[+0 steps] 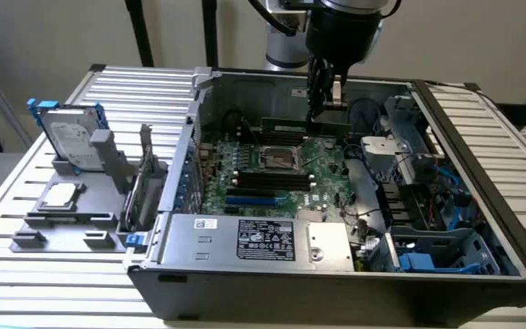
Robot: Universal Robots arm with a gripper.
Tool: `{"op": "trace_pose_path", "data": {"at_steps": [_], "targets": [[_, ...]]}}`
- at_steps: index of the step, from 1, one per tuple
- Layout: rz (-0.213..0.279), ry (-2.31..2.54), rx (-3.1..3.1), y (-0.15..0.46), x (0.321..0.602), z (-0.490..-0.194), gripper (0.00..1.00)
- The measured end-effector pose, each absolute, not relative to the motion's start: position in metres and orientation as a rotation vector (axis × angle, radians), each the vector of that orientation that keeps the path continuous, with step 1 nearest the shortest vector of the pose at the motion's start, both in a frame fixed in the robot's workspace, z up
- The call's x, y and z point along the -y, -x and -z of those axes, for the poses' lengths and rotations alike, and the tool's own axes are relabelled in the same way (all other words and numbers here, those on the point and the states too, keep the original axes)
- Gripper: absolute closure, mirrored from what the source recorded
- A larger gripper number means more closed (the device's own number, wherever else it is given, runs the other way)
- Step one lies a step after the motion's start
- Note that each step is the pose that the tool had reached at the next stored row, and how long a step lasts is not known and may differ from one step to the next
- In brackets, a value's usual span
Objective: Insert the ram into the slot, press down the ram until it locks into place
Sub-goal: 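Insert the ram into the slot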
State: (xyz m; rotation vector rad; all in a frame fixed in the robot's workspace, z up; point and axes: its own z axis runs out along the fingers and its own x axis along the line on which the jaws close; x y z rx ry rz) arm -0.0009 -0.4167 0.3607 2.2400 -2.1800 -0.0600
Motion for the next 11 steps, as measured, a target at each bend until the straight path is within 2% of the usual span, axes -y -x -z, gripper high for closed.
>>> {"op": "trace_pose_path", "data": {"at_steps": [11], "targets": [[0.06, -2.24, 2.18, 0.001, 0.4167, -0.3607, 0.87]]}}
